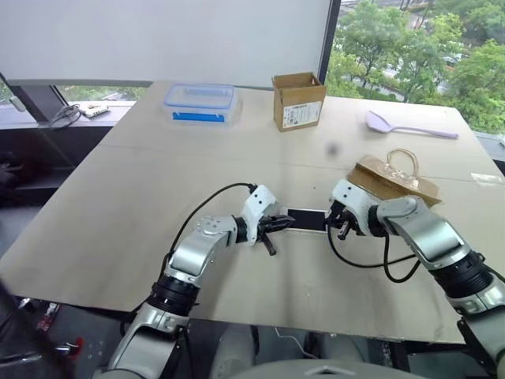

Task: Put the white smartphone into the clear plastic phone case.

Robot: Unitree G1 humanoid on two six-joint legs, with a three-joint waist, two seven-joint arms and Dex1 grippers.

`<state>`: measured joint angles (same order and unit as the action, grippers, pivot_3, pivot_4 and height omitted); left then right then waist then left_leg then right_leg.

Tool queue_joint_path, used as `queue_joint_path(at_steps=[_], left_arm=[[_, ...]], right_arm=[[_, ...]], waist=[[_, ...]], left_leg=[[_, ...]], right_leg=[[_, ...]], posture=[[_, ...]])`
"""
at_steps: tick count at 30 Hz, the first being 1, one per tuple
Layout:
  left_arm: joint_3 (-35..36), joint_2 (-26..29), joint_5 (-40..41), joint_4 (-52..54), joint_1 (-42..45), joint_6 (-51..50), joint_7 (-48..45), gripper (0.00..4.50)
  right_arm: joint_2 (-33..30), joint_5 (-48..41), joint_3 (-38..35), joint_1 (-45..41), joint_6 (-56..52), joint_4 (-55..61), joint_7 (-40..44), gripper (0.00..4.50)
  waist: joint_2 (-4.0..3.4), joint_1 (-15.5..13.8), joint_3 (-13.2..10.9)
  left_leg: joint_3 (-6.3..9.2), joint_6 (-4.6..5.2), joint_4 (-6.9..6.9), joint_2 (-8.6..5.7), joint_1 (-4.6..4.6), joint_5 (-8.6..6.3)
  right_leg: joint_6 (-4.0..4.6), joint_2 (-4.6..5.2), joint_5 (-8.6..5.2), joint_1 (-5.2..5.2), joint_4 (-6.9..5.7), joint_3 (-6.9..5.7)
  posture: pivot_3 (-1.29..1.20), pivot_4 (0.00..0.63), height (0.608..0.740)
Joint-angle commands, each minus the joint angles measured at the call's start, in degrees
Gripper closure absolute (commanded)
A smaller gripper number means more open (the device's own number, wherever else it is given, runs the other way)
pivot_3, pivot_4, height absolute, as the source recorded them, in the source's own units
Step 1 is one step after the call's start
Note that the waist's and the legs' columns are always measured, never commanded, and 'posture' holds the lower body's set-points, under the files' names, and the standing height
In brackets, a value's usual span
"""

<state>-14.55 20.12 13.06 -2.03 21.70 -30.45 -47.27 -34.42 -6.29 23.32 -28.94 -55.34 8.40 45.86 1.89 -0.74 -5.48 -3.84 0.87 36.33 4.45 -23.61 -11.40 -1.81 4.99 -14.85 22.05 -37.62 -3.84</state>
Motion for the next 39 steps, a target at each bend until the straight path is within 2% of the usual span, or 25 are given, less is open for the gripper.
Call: queue_joint_path(at_steps=[1, 7, 13, 16, 19, 21, 26, 27, 32, 39], left_arm=[[-0.06, -0.57, 0.11, 0.87, 1.62, 0.07, -0.03, 4.50], [-0.04, -0.72, 0.04, 1.04, 1.75, -0.19, 0.09, 4.50], [3.22, -2.28, 2.22, 2.50, 0.44, 3.41, 0.79, 4.50], [7.53, -3.34, 5.31, 5.26, -0.32, 5.10, 1.54, 4.50], [10.39, -3.59, 7.67, 6.84, -0.51, 4.74, 2.18, 3.67], [11.93, -3.37, 9.28, 8.08, -0.67, 3.97, 2.31, 2.84], [14.91, -0.71, 12.58, 12.71, -2.10, 1.87, 1.61, 0.38], [16.09, 1.47, 14.04, 14.92, -3.55, 0.62, 0.27, 0.03], [20.79, 11.07, 19.31, 23.14, -12.41, -3.53, -3.67, 0.03], [25.42, 17.14, 20.97, 29.02, -24.24, -3.59, -3.90, 0.03]], right_arm=[[0.12, 3.04, 9.35, 6.30, -4.25, -12.00, -0.03, 4.37], [0.87, 3.23, 6.78, 7.75, -1.64, -10.51, -1.04, 4.37], [4.75, -3.07, -9.58, 15.75, 16.37, 4.24, -3.00, 4.37], [7.82, -9.44, -19.86, 20.53, 23.50, 11.16, -3.06, 4.37], [6.99, -9.86, -23.02, 23.31, 27.21, 13.56, -3.52, 3.56], [6.23, -10.51, -24.93, 24.89, 27.98, 15.35, -4.04, 2.71], [3.22, -12.57, -29.13, 28.71, 28.58, 20.14, -3.36, 0.21], [1.82, -13.91, -31.48, 30.82, 28.05, 21.97, -2.44, 0.00], [-3.57, -18.34, -41.80, 42.62, 27.85, 28.17, 1.18, 0.00], [-3.02, -17.14, -49.99, 54.57, 32.76, 30.02, 1.00, 0.00]], waist=[[0.00, 0.06, 0.04], [-0.05, 0.17, 0.05], [-0.37, 0.22, -0.58], [-1.06, 0.28, -1.80], [-1.15, 0.06, -2.33], [-1.12, -0.06, -2.51], [-1.01, -0.12, -3.02], [-0.99, -0.09, -3.15], [-0.93, -0.10, -3.45], [-0.93, -0.12, -3.51]], left_leg=[[0.02, 0.00, -0.01, 0.01, 0.01, 0.00], [0.13, -0.04, -0.10, 0.03, 0.04, -0.02], [0.29, -0.06, -0.43, 0.09, -0.16, -0.04], [0.17, -0.05, -0.51, -0.06, -0.47, -0.03], [-0.01, 0.21, -0.53, -0.29, -1.40, 0.14], [-0.26, 0.08, -0.55, -0.28, -1.55, 0.08], [-0.32, 0.02, -0.81, -0.26, -1.59, -0.02], [-0.31, 0.02, -0.80, -0.26, -1.59, -0.03], [-0.33, 0.01, -0.74, -0.25, -1.52, -0.04], [-0.20, 0.01, -0.47, -0.20, -1.39, -0.05]], right_leg=[[0.00, 0.05, 0.00, -0.01, 0.01, -0.08], [-0.01, 0.12, -0.01, -0.01, 0.11, -0.14], [-0.02, 0.14, 0.00, 0.01, 0.80, -0.40], [-0.07, 0.25, 0.04, 0.34, 0.86, -0.30], [-0.29, -0.42, 0.58, 1.29, 0.70, -0.19], [-0.35, -0.59, 0.55, 1.47, 0.72, -0.14], [-0.50, -0.65, 0.44, 1.53, 0.90, -0.20], [-0.50, -0.65, 0.43, 1.53, 0.89, -0.20], [-0.66, -0.62, 0.31, 1.50, 0.86, -0.15], [-0.46, -0.58, 0.20, 1.43, 0.79, -0.07]], posture=[[0.00, 0.150, 0.740], [0.00, 0.150, 0.740], [0.00, 0.150, 0.740], [0.00, 0.150, 0.740], [0.00, 0.150, 0.740], [0.00, 0.150, 0.740], [0.00, 0.150, 0.740], [0.00, 0.150, 0.740], [0.00, 0.150, 0.740], [0.00, 0.150, 0.740]])
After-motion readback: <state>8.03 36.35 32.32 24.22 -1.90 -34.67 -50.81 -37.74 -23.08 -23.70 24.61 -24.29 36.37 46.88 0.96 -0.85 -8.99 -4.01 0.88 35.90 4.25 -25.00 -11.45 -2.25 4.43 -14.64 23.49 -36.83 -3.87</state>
